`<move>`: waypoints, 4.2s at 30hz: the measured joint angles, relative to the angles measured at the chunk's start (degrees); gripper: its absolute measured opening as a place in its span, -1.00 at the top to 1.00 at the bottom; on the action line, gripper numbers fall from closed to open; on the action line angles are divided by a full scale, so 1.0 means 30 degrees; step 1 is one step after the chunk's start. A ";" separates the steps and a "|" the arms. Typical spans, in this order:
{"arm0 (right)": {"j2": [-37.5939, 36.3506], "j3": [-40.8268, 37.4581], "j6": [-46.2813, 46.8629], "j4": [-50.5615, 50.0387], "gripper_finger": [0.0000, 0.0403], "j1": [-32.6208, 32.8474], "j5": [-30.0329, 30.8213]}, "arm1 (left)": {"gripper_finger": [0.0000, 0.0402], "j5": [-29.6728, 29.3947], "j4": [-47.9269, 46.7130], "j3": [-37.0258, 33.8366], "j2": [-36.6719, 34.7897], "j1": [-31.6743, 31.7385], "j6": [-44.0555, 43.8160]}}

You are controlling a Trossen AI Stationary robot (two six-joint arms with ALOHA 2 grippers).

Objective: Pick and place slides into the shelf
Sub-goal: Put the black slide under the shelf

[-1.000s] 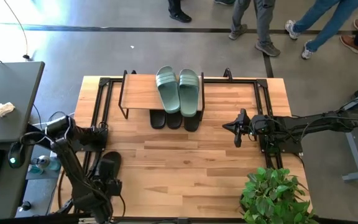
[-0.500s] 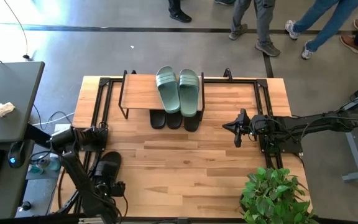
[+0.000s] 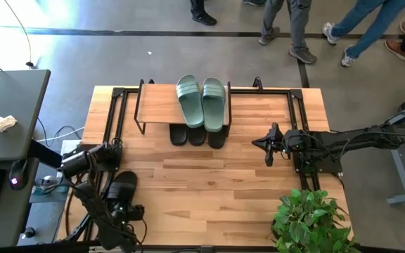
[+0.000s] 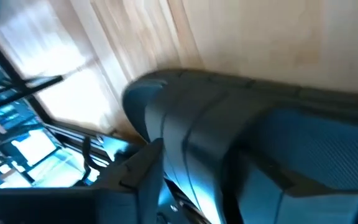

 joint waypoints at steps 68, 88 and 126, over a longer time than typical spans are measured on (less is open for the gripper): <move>0.0000 0.0000 0.0000 -0.0073 1.00 -0.0001 0.0004 | 1.00 -1.3261 0.2193 -0.3159 -0.0942 1.1670 1.1866; 0.0000 0.0000 0.0000 -0.0073 1.00 0.0001 0.0002 | 1.00 -1.3514 0.4214 -0.3745 -0.0942 1.4626 1.6177; 0.0000 0.0000 0.0000 -0.0073 1.00 0.0004 0.0000 | 0.80 -1.4165 1.1463 -0.7278 -0.3827 1.8878 2.4147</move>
